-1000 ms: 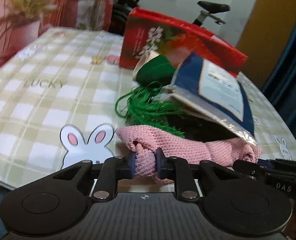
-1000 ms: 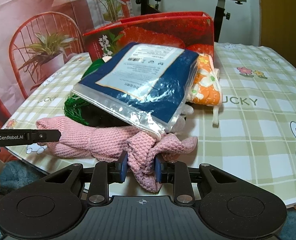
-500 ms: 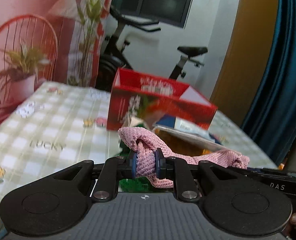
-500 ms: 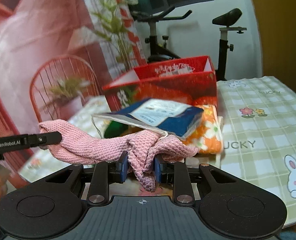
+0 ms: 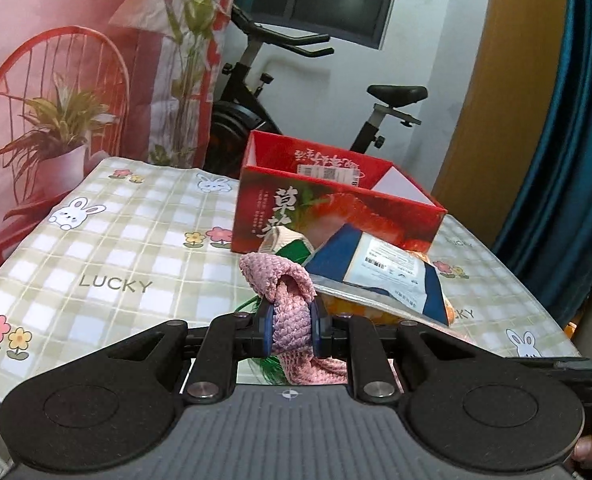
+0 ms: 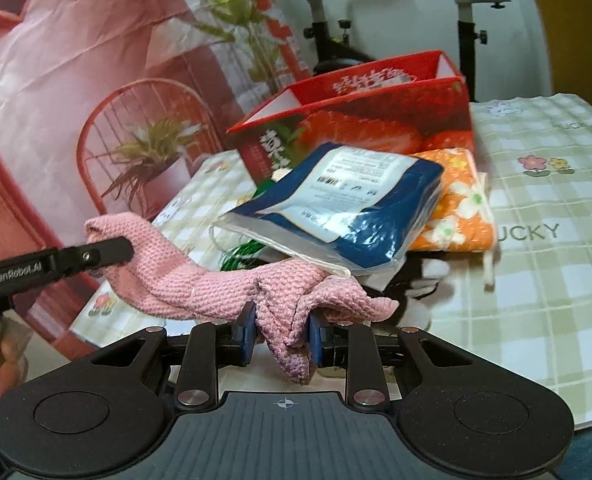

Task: Organize soft objects
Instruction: 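Lift the pink towel with both grippers and carry it over the red box, then open both grippers to drop the pink towel into the red box, then grasp the blue-and-white plastic bag with both grippers, then lift the blue bag with both grippers and carry it into the red box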

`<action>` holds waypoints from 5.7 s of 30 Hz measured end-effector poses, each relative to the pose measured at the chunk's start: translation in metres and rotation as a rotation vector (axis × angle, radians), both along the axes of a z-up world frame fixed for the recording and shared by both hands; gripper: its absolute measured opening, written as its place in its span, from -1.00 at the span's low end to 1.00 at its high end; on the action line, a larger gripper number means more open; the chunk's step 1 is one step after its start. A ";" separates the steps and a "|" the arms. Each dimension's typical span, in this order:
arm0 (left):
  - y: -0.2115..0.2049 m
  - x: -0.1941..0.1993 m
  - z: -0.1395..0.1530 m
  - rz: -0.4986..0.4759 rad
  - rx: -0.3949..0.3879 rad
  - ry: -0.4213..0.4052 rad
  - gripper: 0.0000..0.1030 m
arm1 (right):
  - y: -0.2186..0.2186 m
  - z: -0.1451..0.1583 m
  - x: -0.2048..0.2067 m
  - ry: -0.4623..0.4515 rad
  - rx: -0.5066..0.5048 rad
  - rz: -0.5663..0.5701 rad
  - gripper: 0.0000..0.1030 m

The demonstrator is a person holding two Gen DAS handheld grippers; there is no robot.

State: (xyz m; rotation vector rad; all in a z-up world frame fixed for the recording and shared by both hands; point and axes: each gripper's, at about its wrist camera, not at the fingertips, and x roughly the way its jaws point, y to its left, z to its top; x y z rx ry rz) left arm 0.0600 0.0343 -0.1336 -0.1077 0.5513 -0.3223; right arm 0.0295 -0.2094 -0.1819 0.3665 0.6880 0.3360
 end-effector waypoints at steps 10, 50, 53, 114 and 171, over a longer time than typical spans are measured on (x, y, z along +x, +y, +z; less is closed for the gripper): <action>0.003 -0.005 -0.004 0.010 0.031 0.046 -0.63 | 0.025 -0.010 -0.004 0.087 -0.013 0.088 -0.52; -0.041 0.115 0.078 -0.030 -0.005 -0.098 -0.63 | -0.040 0.104 0.103 -0.294 -0.153 -0.005 -0.53; -0.051 0.145 0.078 -0.015 0.002 -0.089 -0.63 | -0.049 0.108 0.138 -0.297 -0.185 -0.012 -0.53; -0.074 0.161 -0.041 -0.264 -0.006 0.318 -0.06 | -0.052 0.010 0.121 0.113 -0.144 0.000 -0.06; -0.065 0.166 0.057 -0.205 -0.075 0.043 -0.15 | -0.051 0.114 0.164 -0.270 -0.279 0.071 -0.26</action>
